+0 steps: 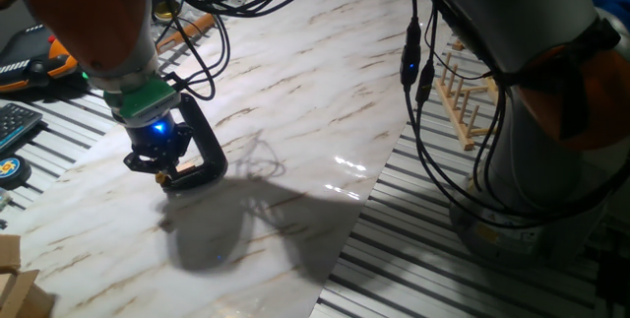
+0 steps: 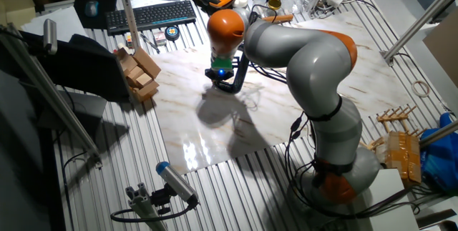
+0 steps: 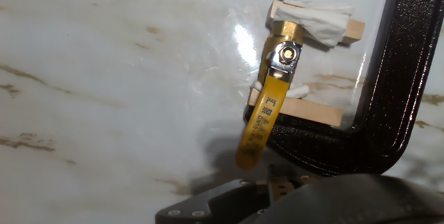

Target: Turn off the water tap

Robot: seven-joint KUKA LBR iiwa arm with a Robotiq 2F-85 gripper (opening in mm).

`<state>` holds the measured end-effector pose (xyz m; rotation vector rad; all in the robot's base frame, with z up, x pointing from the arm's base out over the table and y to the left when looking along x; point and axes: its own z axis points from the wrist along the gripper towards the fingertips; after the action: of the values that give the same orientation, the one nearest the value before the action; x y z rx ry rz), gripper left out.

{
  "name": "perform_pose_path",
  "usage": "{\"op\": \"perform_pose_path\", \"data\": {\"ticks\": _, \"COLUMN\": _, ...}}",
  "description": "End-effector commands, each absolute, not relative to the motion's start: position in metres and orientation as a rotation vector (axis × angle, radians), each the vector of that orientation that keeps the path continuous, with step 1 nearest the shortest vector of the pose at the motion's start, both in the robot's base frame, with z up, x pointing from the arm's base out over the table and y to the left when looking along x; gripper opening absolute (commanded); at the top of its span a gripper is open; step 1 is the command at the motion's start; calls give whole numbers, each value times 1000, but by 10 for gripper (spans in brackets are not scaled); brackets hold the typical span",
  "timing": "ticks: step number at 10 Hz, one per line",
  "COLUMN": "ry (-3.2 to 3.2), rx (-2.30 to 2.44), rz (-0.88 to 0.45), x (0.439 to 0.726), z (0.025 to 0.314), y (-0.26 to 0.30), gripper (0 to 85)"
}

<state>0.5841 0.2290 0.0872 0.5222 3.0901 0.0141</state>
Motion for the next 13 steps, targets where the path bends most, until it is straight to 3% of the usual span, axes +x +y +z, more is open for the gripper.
{"op": "perform_pose_path", "data": {"ticks": 1, "ry": 3091, "rx": 518, "rz": 26, "x": 584, "z": 87, "y": 229, "gripper": 0}}
{"op": "perform_pose_path", "data": {"ticks": 10, "ry": 3103, "rx": 426, "rz": 43, "x": 584, "z": 87, "y": 229, "gripper": 0}}
{"op": "perform_pose_path", "data": {"ticks": 13, "ry": 3096, "rx": 427, "rz": -25, "x": 584, "z": 87, "y": 229, "gripper": 0}}
